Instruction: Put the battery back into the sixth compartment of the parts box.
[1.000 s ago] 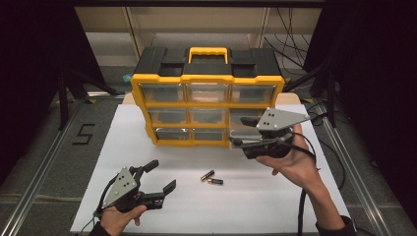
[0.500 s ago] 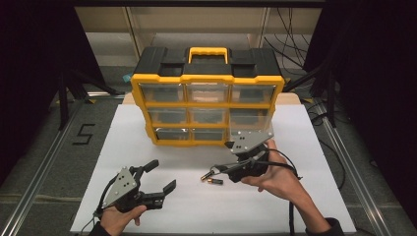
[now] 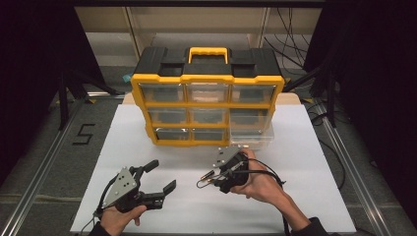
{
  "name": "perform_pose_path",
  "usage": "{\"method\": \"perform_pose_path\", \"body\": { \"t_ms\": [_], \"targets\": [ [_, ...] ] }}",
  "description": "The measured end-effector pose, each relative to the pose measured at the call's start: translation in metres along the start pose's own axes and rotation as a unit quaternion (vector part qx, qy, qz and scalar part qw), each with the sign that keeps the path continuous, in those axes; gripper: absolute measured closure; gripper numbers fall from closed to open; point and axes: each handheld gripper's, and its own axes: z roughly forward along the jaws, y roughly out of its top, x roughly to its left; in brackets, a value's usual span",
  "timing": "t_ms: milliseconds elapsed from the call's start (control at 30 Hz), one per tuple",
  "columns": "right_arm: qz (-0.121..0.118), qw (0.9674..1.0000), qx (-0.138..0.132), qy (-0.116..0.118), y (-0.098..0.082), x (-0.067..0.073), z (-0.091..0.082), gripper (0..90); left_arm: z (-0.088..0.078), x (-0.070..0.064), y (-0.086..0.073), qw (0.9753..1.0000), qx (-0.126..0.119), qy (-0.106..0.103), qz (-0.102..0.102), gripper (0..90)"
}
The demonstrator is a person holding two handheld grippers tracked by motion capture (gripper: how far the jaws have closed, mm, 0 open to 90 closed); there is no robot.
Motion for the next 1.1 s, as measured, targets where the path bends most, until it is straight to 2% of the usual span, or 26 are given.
{"method": "perform_pose_path", "body": {
  "t_ms": [33, 367, 433, 567, 700, 733, 867, 933, 967, 1033, 1100],
  "targets": [
    [-0.003, 0.9998, 0.017, 0.004, -0.001, 0.001, 0.007, 29.6, 0.000, 0.000, -0.001, 1.0000, 0.003, 0.000, -0.001, 15.6],
    [0.003, 0.9981, 0.055, 0.029, -0.007, 0.001, 0.032, 32.2, 0.000, 0.000, 0.000, 1.0000, 0.001, 0.002, -0.001, 15.6],
    [0.003, 0.9965, 0.071, 0.043, -0.009, 0.002, 0.039, 35.8, 0.000, 0.000, -0.001, 1.0000, 0.002, 0.001, -0.002, 15.6],
    [0.004, 0.9953, 0.084, 0.048, -0.011, 0.001, 0.046, 39.6, 0.000, 0.000, 0.000, 1.0000, 0.001, 0.002, -0.004, 15.6],
    [0.008, 0.9940, 0.095, 0.054, -0.012, 0.000, 0.053, 45.7, -0.001, 0.000, -0.001, 1.0000, -0.001, 0.001, -0.004, 15.6],
    [0.006, 0.9936, 0.095, 0.061, -0.012, -0.001, 0.055, 50.0, -0.001, 0.000, 0.000, 1.0000, 0.001, 0.002, -0.004, 15.6],
    [0.005, 0.9928, 0.101, 0.064, -0.012, -0.003, 0.061, 59.0, -0.001, 0.000, -0.001, 1.0000, 0.000, 0.001, -0.002, 15.6],
    [0.012, 0.9919, 0.106, 0.068, -0.013, -0.003, 0.063, 65.1, -0.001, 0.000, 0.000, 1.0000, -0.001, 0.002, -0.004, 15.6],
    [0.012, 0.9919, 0.106, 0.068, -0.013, -0.003, 0.063, 65.1, -0.001, 0.000, 0.000, 1.0000, -0.001, 0.002, -0.004, 15.6],
    [0.011, 0.9902, 0.117, 0.075, -0.013, -0.003, 0.064, 76.0, -0.001, -0.001, -0.001, 1.0000, 0.000, 0.001, -0.004, 15.6],
    [0.011, 0.9898, 0.117, 0.081, -0.013, -0.003, 0.063, 76.4, -0.001, 0.000, -0.001, 1.0000, 0.000, 0.001, -0.002, 15.6]
  ]
}}
